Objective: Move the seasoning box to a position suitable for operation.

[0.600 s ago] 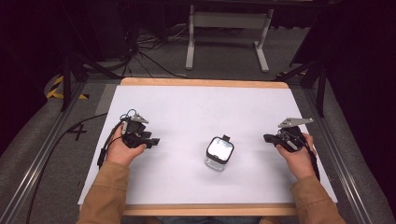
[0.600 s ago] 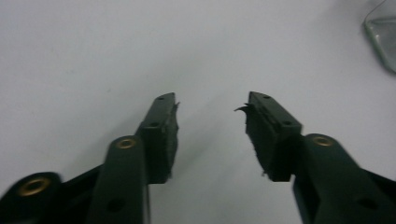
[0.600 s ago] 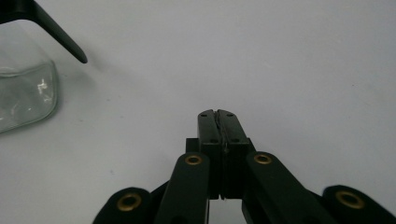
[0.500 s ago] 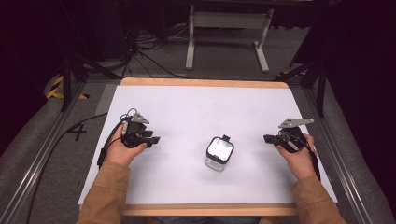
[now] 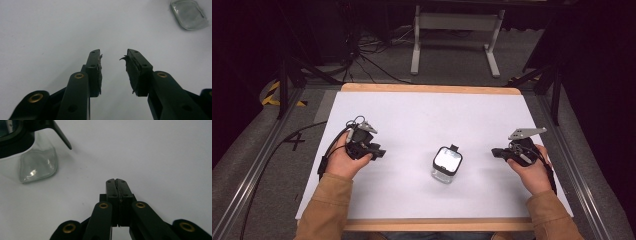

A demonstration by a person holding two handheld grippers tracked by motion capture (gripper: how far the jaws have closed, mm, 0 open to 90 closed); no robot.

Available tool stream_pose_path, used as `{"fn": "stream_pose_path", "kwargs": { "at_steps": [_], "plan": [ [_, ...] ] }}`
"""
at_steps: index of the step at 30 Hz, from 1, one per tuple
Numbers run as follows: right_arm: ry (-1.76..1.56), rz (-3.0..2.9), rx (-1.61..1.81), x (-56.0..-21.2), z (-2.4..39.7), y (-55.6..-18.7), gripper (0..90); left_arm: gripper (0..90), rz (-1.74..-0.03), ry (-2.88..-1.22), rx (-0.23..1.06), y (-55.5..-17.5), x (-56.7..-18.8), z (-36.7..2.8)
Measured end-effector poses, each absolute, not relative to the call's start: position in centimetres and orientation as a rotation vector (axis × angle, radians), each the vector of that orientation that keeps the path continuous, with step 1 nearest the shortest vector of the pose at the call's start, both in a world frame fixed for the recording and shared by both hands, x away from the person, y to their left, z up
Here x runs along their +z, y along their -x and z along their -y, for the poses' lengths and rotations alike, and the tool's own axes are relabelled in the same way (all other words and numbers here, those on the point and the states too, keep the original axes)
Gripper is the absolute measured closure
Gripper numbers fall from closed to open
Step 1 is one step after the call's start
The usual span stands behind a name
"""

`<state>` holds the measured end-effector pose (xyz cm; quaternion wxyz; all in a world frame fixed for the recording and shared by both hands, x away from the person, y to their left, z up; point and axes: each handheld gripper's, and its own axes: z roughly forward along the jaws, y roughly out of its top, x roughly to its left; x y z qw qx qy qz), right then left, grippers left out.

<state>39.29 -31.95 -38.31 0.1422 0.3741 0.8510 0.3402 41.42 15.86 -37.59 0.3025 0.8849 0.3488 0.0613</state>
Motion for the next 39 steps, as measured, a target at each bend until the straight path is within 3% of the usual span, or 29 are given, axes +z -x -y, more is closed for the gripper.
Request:
{"fn": "stream_pose_path", "kwargs": {
  "at_steps": [8,15,39],
  "plan": [
    [-1.063,-2.470,0.977,-38.0,31.4,-38.2,90.0,72.9,-0.829,-2.363,0.129,-41.0,-36.2,-12.9],
    [-1.069,-2.470,0.988,-37.9,31.5,-37.4,90.0,89.4,-0.747,-2.367,0.096,-40.9,-36.6,-10.1],
    [-1.067,-2.485,1.023,-38.0,31.4,-36.2,90.0,89.7,-0.669,-2.384,0.022,-40.8,-39.7,-3.4]
  ]
}}
